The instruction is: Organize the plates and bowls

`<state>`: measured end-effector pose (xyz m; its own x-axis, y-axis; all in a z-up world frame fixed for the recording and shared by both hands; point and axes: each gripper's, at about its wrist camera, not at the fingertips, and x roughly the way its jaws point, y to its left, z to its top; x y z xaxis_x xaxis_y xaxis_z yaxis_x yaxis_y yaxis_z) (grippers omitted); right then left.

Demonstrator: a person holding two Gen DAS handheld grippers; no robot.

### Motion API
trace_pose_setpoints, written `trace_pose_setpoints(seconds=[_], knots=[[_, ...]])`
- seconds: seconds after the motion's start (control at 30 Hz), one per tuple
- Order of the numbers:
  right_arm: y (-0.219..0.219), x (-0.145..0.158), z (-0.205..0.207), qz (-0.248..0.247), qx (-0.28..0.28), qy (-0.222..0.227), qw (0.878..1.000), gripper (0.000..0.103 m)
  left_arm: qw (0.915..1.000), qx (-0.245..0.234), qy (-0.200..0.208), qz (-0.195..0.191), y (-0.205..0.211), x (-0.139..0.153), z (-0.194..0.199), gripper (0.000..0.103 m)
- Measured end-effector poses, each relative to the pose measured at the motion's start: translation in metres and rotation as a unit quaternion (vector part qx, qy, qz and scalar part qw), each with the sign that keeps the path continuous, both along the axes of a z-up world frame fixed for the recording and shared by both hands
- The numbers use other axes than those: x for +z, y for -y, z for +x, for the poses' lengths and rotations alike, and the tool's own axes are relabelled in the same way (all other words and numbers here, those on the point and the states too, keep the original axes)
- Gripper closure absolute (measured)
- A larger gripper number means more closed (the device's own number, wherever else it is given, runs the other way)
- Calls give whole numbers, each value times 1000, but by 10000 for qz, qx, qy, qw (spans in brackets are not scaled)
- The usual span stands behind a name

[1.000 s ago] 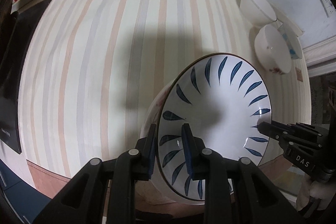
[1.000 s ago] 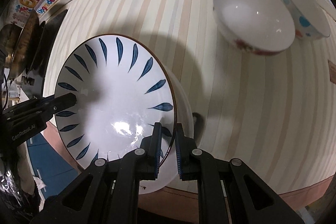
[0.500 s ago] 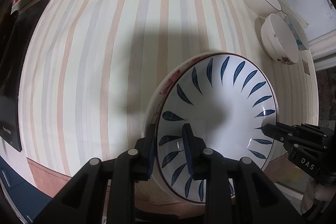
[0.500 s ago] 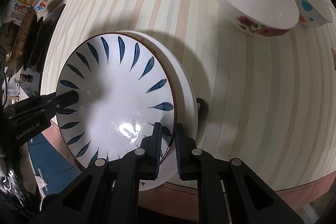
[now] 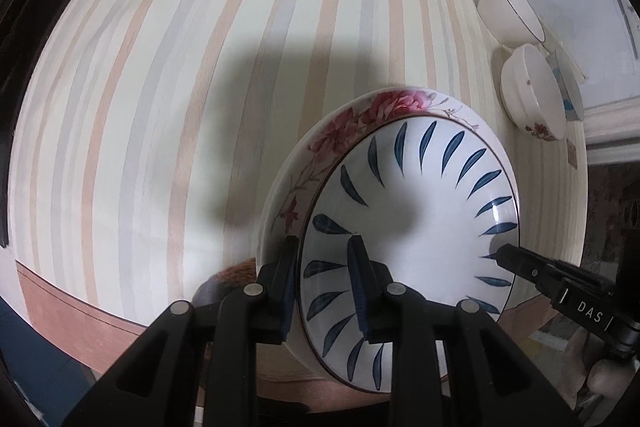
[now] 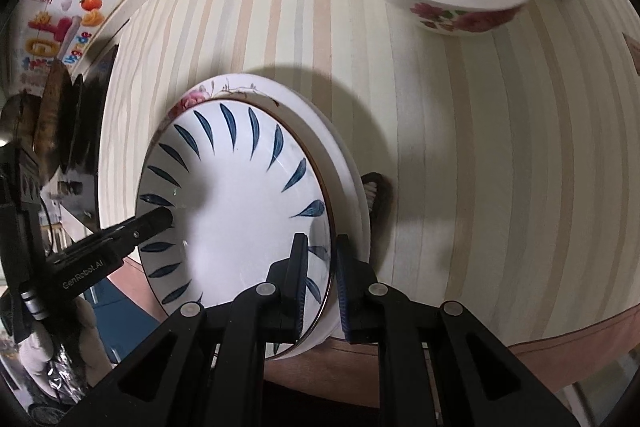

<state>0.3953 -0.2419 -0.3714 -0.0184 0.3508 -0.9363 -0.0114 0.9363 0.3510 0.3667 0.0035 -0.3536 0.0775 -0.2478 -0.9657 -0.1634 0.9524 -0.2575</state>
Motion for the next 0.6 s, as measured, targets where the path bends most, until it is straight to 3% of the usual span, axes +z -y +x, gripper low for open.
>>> trace_pose_setpoints(seconds=[0.17,0.37,0.6], knots=[[5,2,-2,126,-143,42,9998,86,9999,123,11,-2,-4,3,-5,81],[-2,15,-6,-277,88,273,9992,84,9993,172,107,302,-1,16,-14,81],[-13,49,-27,-816,323,649,9940,60,9943,-9,480,947,16,59,-49,80]])
